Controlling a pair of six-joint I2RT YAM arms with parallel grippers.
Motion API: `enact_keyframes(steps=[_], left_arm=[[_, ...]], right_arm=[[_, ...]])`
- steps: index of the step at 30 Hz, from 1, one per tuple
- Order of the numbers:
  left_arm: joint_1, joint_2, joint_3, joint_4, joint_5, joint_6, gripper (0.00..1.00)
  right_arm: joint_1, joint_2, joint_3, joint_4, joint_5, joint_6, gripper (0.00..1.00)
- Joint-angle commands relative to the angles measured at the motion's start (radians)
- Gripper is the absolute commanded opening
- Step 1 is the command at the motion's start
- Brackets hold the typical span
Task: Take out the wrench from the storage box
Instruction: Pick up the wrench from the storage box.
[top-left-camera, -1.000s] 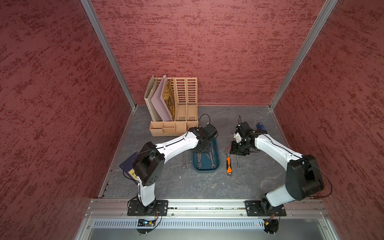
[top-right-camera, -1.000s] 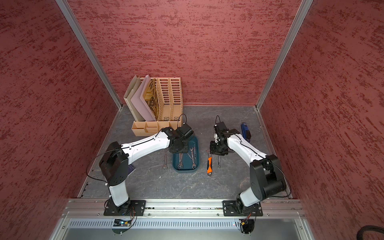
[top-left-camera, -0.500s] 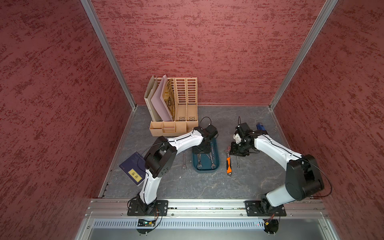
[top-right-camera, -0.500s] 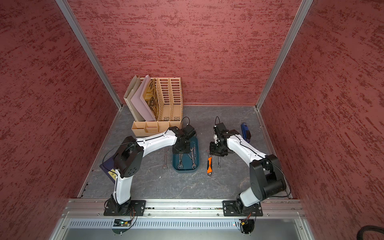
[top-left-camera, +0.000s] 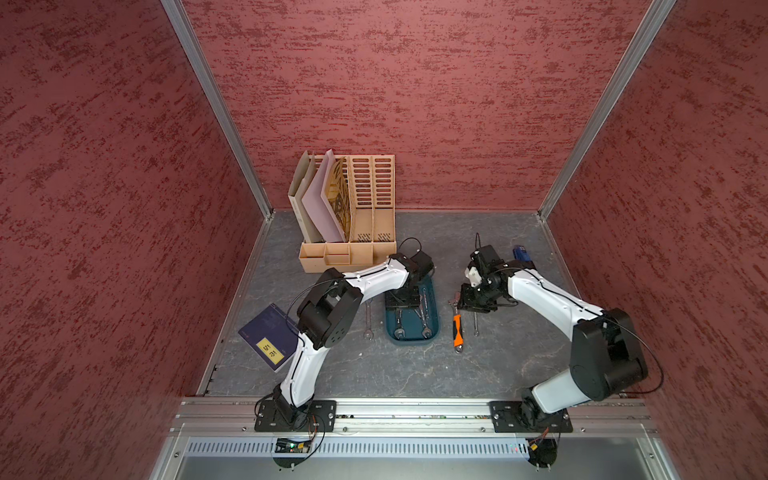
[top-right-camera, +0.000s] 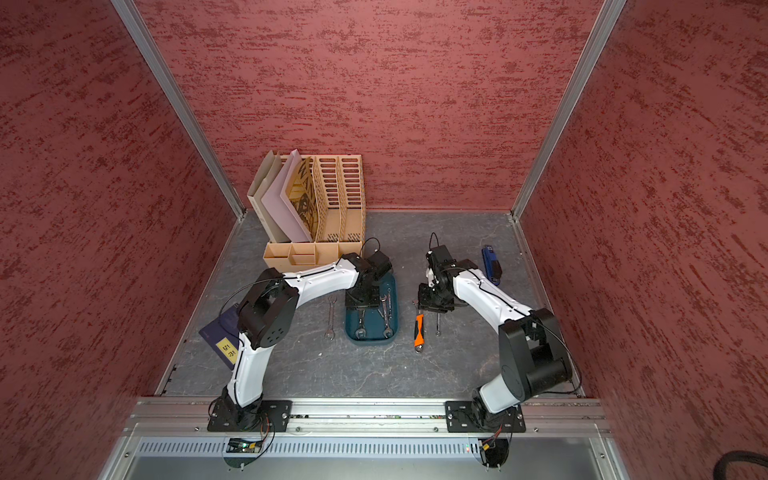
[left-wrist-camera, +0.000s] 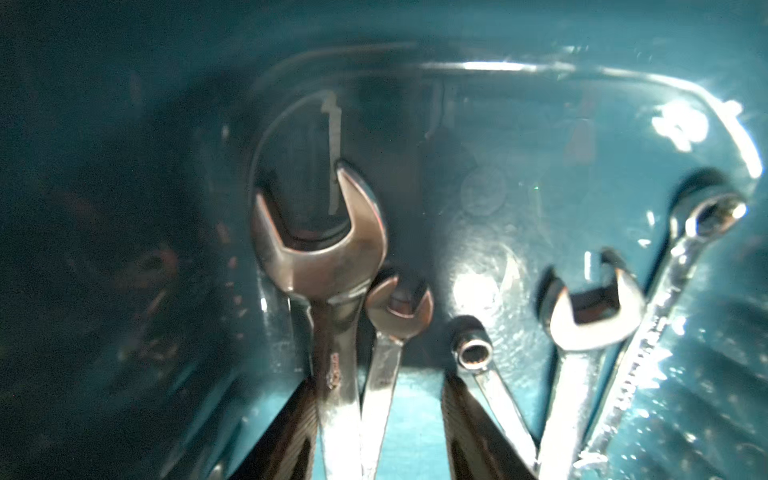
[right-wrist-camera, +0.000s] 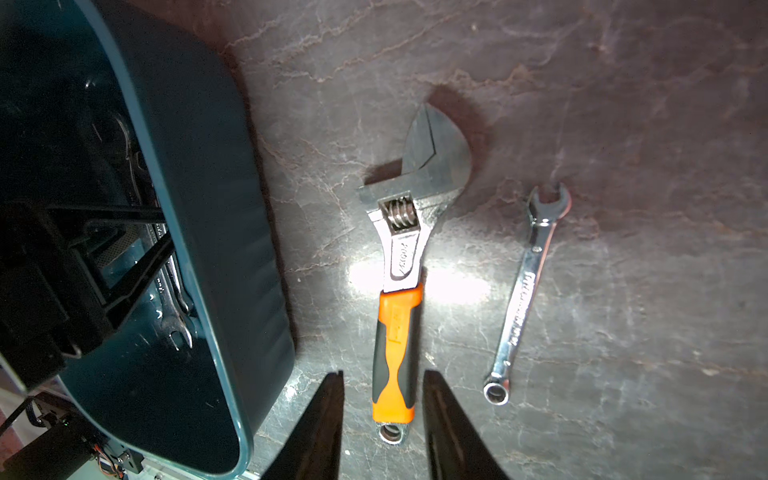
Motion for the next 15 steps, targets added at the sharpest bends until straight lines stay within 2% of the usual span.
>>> enact_keyframes(steps=[1, 6, 10, 15], left_arm=[[-0.008, 0.021, -0.012, 0.039, 0.047, 0.0, 0.44], [-0.022, -0.01, -0.027, 0.058, 0.05, 0.011, 0.35], [-0.023, -0.043, -0.054, 0.079, 0.057, 0.021, 0.23], [-0.021, -0.076, -0.085, 0.085, 0.048, 0.026, 0.18]], right_arm=[[0.008, -0.002, -0.005, 0.019, -0.009, 0.003, 0.36], [0.007, -0.014, -0.002, 0.017, -0.005, 0.004, 0.36], [0.008, -0.015, 0.0, 0.015, -0.005, 0.007, 0.36], [0.007, -0.014, 0.004, 0.013, -0.005, 0.008, 0.36]])
